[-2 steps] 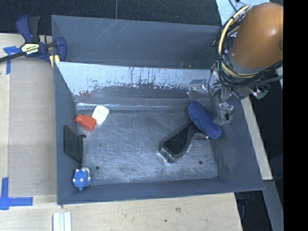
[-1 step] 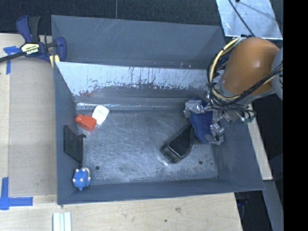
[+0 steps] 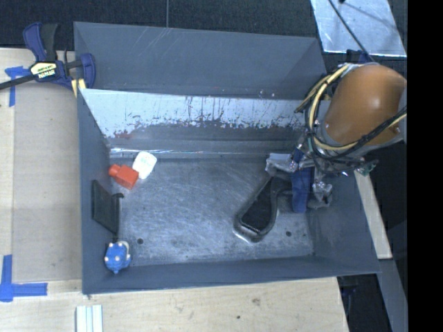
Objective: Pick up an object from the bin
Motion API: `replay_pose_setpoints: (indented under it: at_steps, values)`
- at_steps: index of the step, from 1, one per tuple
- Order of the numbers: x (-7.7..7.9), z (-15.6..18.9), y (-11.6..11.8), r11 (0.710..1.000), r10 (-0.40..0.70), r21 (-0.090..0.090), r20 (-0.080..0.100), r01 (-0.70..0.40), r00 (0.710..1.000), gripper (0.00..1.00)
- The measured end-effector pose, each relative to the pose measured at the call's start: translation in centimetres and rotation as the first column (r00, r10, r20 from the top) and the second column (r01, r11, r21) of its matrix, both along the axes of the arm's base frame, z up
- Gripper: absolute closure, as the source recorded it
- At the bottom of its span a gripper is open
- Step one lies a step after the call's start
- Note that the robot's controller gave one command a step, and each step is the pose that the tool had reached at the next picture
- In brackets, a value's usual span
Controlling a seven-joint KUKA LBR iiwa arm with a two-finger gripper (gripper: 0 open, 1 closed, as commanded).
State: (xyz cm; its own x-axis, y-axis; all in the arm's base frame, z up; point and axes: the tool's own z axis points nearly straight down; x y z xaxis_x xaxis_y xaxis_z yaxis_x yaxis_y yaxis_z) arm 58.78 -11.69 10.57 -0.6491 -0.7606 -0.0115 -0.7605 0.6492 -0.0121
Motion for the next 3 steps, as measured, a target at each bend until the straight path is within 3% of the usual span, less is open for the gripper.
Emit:
replay_pose_setpoints:
  at_steps: [1,2,3]
  values:
    - [2.7,-3.2,0.3,0.954,0.299,0.009,-0.005,-0.299,0.954,0.0]
    - [2.7,-3.0,-0.7,0.955,0.296,-0.007,-0.007,-0.296,0.955,1.0]
    - [2.7,8.4,-0.2,0.97,0.243,-0.005,-0.005,-0.244,0.97,1.0]
